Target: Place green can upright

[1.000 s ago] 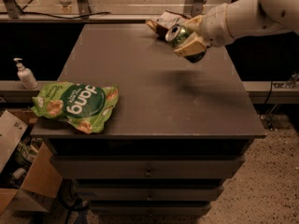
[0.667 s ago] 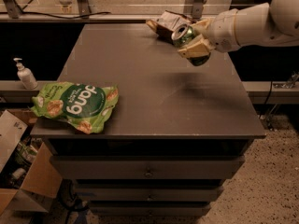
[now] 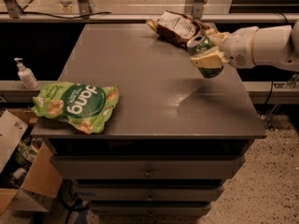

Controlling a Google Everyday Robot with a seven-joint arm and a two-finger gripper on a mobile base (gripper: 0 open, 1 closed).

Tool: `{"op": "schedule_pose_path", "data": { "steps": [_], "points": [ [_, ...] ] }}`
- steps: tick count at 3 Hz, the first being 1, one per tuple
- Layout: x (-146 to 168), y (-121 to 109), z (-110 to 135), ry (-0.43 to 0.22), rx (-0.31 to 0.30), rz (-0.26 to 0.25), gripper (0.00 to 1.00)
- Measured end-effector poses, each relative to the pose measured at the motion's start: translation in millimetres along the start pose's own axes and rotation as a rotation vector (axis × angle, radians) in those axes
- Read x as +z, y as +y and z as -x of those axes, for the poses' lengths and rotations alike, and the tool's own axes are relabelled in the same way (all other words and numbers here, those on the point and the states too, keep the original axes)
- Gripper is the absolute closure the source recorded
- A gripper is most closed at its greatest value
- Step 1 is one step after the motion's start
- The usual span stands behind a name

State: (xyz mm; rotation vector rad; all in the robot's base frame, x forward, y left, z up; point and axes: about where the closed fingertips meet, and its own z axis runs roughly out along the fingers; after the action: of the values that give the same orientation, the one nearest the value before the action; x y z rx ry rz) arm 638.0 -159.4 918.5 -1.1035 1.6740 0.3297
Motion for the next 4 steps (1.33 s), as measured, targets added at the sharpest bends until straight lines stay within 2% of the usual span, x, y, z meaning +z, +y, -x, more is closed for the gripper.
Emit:
{"op": "schedule_pose_path", "data": {
  "steps": [1,2,3,4],
  "points": [
    [0,0,0,0.000,0.000,0.000,1.00],
    [-3,-1,2,-0.056,0.064,0.000,1.00],
    [-11,-3,5,-0.149,0.176,-0.001,1.00],
    [-15,-4,1,-0.212,0.274,0.015,1.00]
  ]
}}
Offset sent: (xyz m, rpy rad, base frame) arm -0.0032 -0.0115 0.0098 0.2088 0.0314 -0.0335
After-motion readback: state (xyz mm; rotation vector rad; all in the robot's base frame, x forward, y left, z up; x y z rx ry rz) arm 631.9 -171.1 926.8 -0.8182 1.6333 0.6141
